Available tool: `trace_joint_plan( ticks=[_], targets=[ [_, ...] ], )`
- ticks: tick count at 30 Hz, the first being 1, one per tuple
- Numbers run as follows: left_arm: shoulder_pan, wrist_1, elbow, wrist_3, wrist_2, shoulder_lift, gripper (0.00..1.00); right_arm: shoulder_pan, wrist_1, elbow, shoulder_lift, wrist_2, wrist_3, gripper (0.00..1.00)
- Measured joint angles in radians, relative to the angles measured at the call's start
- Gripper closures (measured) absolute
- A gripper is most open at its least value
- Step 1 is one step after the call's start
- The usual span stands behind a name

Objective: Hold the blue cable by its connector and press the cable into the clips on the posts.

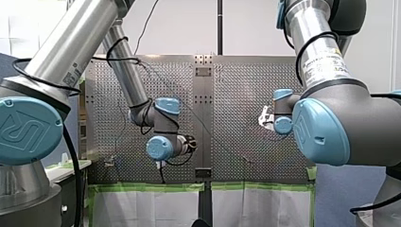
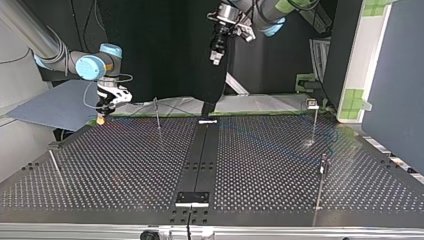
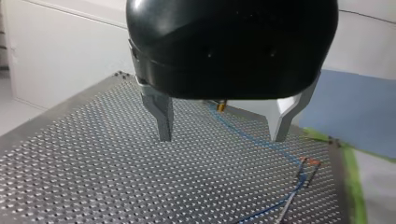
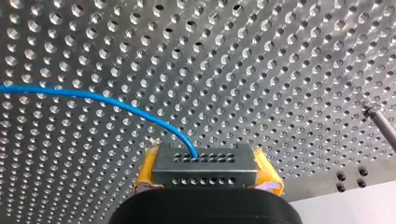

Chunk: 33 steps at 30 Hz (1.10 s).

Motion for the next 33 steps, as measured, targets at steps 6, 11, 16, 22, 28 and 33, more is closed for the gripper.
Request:
trace_joint_plan(
  ticks=[6,11,16,22,28,33],
  targets=[
    [-0.001,-0.003,-0.014,-0.001,-0.001,0.0,0.0,0.001,-0.001,0.0,0.0,0.0,0.002,1.0],
    [-0.001,-0.004,-0.015,-0.001,-0.001,0.0,0.0,0.002,-0.001,0.0,0.0,0.0,0.002,1.0],
    [-0.001,-0.004,-0.015,-0.001,-0.001,0.0,0.0,0.002,-0.001,0.0,0.0,0.0,0.002,1.0],
    [-0.001,-0.004,-0.015,-0.001,-0.001,0.0,0.0,0.002,-0.001,0.0,0.0,0.0,0.002,1.0],
    [-0.001,-0.004,-0.015,-0.001,-0.001,0.0,0.0,0.002,-0.001,0.0,0.0,0.0,0.002,1.0],
    [-0.001,-0.004,-0.015,-0.001,-0.001,0.0,0.0,0.002,-0.001,0.0,0.0,0.0,0.002,1.0]
  ],
)
